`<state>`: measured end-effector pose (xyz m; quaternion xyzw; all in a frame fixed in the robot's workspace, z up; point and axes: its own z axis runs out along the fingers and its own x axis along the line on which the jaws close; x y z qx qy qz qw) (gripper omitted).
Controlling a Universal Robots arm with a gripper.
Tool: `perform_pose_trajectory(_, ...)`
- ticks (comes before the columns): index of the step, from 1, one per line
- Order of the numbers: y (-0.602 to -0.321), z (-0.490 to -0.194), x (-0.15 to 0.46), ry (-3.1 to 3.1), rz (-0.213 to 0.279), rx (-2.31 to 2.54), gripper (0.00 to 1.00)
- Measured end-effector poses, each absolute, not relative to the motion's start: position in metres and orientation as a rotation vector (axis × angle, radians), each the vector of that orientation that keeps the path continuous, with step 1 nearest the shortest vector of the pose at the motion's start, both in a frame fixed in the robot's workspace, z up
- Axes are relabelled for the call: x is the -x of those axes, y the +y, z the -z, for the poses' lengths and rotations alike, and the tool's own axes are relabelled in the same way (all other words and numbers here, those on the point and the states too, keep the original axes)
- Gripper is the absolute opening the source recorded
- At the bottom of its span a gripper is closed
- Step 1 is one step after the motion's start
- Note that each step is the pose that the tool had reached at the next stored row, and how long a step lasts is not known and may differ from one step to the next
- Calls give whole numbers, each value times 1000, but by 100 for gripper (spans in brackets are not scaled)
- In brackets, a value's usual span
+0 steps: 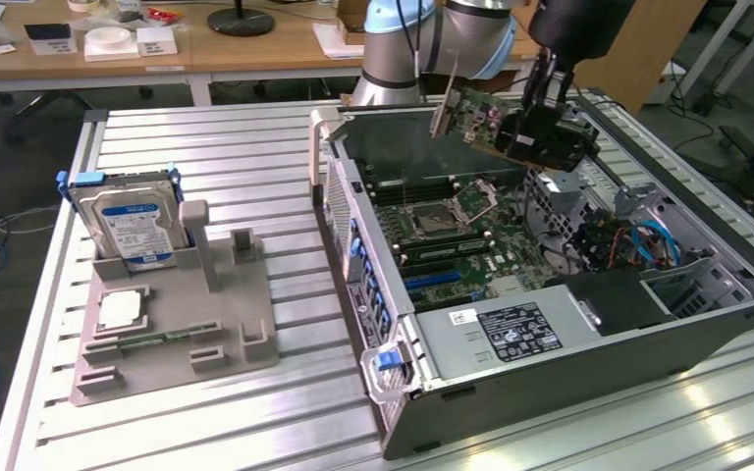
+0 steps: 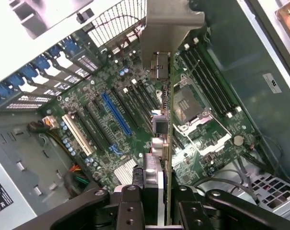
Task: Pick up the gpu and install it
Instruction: 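Insert the gpu into the slot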
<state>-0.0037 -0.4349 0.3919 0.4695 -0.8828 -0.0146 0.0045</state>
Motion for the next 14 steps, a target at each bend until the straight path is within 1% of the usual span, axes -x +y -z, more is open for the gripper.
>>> perform_pose_trajectory(5, -435, -389, 4, -2742, 37, -1534, 28)
perform_pose_trajectory(14, -437, -384, 4, -2634, 38, -1710, 28)
